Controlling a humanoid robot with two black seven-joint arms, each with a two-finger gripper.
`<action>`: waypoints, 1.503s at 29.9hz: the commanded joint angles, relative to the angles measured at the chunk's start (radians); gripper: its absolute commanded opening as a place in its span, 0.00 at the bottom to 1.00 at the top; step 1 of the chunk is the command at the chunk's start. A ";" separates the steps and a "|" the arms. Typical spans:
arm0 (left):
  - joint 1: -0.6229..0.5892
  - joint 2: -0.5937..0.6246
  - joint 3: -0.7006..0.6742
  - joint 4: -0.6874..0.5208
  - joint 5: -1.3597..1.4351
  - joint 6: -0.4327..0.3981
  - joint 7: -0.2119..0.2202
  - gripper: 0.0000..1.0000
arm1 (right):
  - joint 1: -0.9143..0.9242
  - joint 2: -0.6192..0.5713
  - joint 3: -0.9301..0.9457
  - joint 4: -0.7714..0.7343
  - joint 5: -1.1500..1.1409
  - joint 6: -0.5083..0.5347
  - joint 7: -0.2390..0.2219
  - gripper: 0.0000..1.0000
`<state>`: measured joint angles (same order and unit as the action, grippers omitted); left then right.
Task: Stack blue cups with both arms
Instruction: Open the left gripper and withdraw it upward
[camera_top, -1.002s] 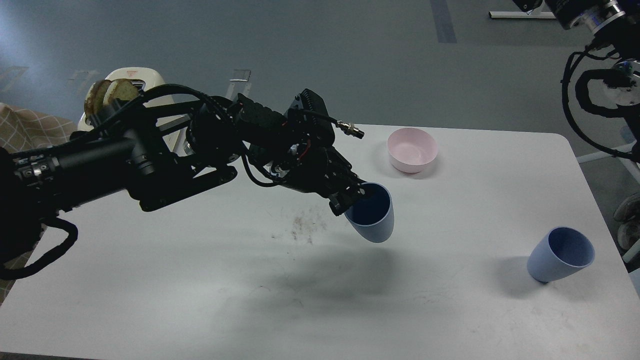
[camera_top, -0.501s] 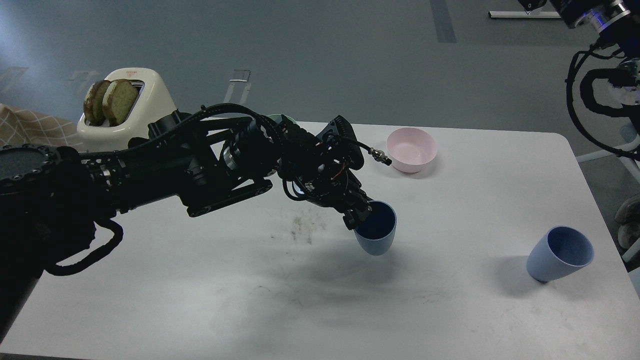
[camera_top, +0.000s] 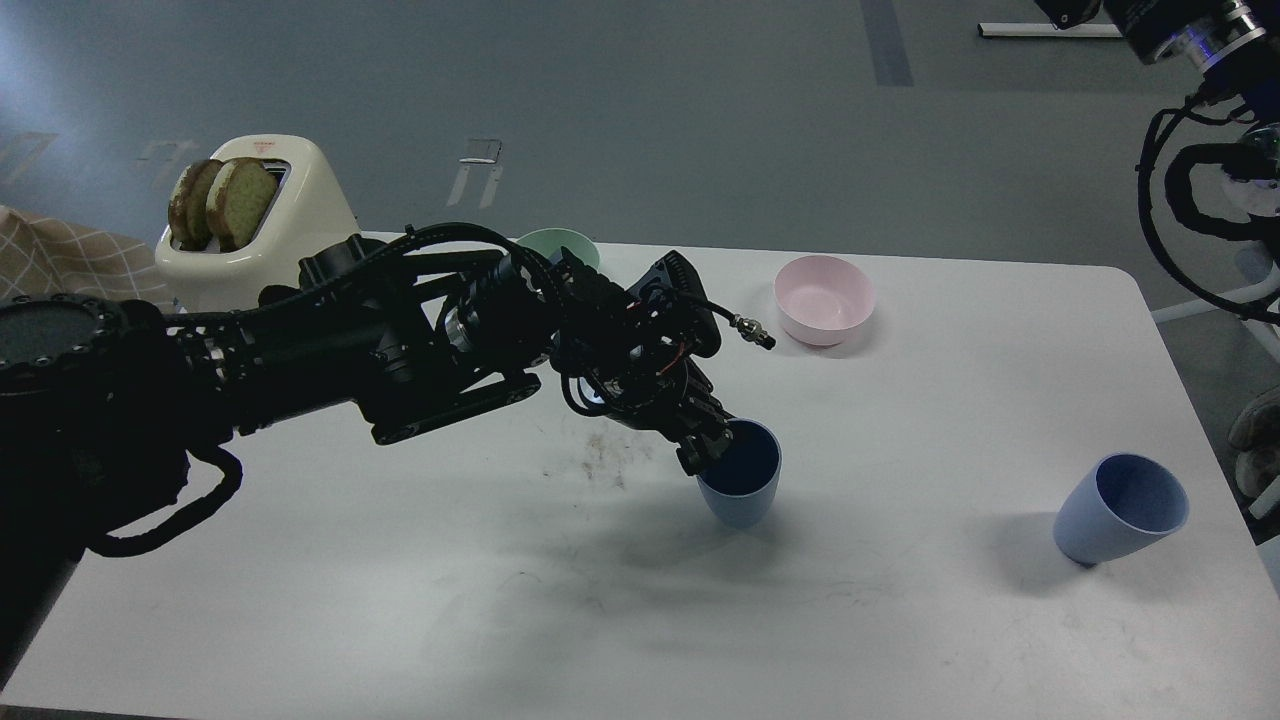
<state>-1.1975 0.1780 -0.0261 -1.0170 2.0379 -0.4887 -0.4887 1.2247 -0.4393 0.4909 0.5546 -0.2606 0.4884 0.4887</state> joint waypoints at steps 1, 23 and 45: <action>-0.004 0.000 0.000 0.000 -0.001 0.000 0.000 0.20 | -0.002 -0.001 0.000 0.001 0.000 0.000 0.000 1.00; -0.284 0.149 -0.038 -0.071 -0.465 0.000 0.000 0.96 | -0.036 -0.165 -0.063 0.122 -0.011 0.000 0.000 1.00; -0.073 0.155 -0.290 0.324 -1.387 0.000 0.038 0.96 | -0.128 -0.840 -0.386 0.688 -1.042 0.000 0.000 1.00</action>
<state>-1.2957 0.3520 -0.3143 -0.7150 0.6771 -0.4886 -0.4501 1.1430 -1.2179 0.1330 1.1946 -1.1338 0.4888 0.4887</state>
